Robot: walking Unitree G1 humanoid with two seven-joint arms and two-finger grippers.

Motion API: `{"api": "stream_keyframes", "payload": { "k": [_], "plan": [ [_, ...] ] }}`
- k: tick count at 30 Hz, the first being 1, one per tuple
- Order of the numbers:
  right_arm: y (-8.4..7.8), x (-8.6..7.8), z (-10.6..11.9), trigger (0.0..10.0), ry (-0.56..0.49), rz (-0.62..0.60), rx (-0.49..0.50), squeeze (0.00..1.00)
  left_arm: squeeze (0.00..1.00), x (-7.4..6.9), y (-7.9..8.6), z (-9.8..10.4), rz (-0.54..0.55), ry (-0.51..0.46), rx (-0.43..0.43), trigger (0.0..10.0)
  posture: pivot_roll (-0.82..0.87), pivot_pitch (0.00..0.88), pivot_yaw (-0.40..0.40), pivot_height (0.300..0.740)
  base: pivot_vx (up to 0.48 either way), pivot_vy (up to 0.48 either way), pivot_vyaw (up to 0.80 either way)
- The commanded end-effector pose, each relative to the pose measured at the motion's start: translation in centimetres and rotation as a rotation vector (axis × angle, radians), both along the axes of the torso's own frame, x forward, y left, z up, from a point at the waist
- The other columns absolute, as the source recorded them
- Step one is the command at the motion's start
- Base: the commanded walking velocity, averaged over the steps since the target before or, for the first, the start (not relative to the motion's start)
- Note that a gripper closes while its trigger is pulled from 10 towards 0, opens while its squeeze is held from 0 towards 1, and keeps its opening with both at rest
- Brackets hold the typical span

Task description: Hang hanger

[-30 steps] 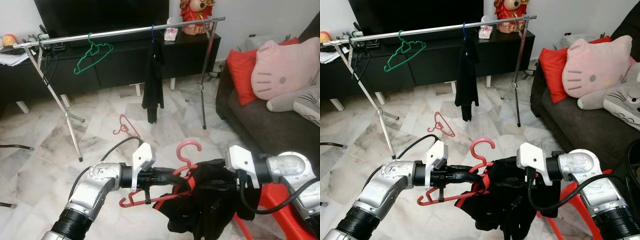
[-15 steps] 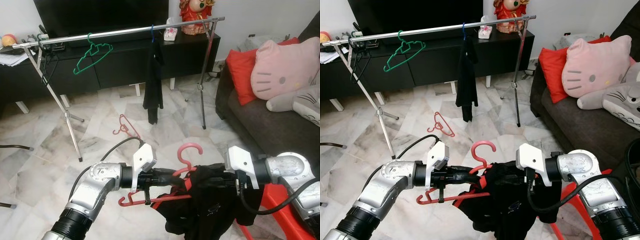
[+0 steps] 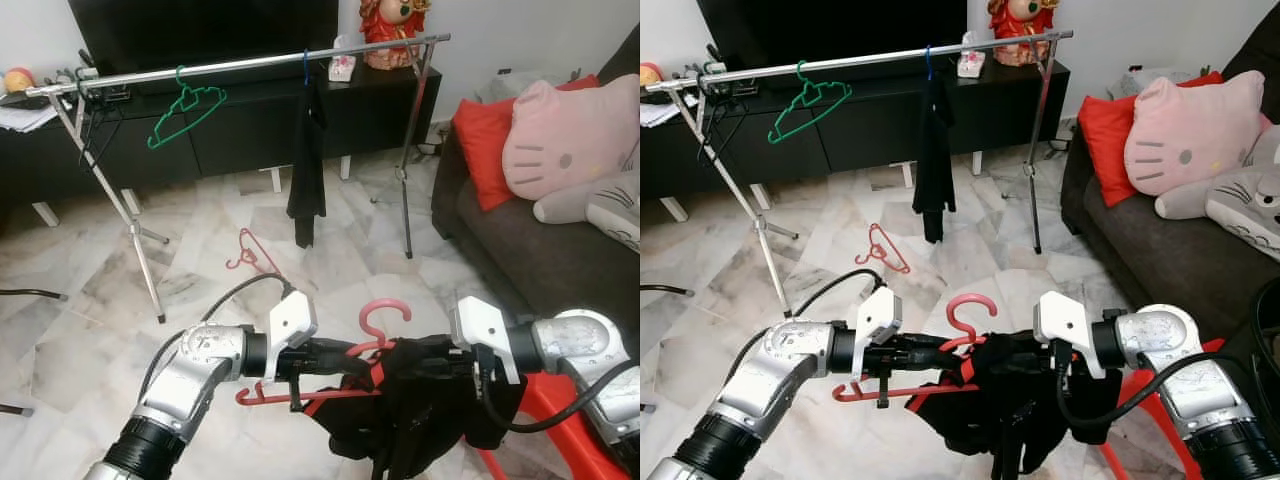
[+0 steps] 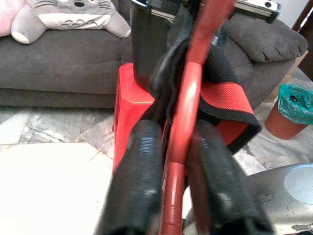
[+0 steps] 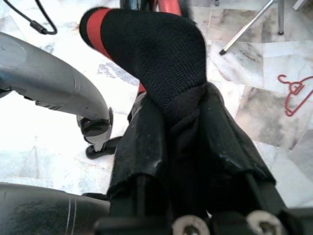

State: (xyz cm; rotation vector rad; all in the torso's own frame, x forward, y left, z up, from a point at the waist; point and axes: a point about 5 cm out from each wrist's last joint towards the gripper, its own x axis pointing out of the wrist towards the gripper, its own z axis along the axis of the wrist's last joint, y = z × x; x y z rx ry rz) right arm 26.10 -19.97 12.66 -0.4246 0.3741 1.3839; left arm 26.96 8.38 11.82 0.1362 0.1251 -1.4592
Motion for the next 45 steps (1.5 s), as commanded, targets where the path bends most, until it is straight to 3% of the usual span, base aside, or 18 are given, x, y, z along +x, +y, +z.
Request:
{"api": "stream_keyframes", "payload": {
  "k": [1,18,22,32,41,42,45],
  "plan": [
    [1.8,-0.9,-0.7,0.0,0.036,0.102,0.011,0.0,1.0,0.9,-0.3,2.1,0.019,-0.055,-0.069,10.0,-0.12,0.03,0.011,0.74,0.0,0.0,0.0],
    [1.8,-1.0,-1.3,0.0,0.039,0.092,-0.014,0.0,1.0,1.4,1.0,2.6,0.009,-0.063,-0.032,10.0,-0.12,0.03,0.021,0.74,0.0,0.0,0.0],
    [1.5,-0.9,-1.7,0.0,0.037,0.082,-0.048,0.0,1.0,1.5,2.0,2.6,-0.001,-0.072,0.015,10.0,-0.12,0.03,0.023,0.74,0.0,0.0,0.0],
    [0.7,-0.8,-3.3,0.0,0.032,0.03,-0.132,0.0,1.0,0.7,3.1,2.1,-0.09,-0.026,0.088,10.0,-0.11,0.025,0.029,0.74,0.0,0.0,0.0],
    [0.0,0.0,-3.5,0.0,-0.013,-0.044,-0.147,0.0,1.0,1.6,4.3,2.6,0.003,-0.062,0.078,10.0,-0.11,0.019,0.035,0.74,0.0,0.0,0.0],
    [-0.2,0.2,-3.6,0.0,-0.026,-0.067,-0.16,0.0,0.0,1.8,4.5,2.6,0.032,-0.076,0.076,10.0,-0.11,0.015,0.035,0.74,0.0,0.0,0.0],
    [-1.1,1.2,-3.7,0.0,-0.071,-0.18,-0.176,0.0,0.0,2.8,5.4,2.7,0.171,-0.119,0.061,10.0,-0.11,0.013,0.036,0.74,0.0,0.0,0.0]
  ]
}}
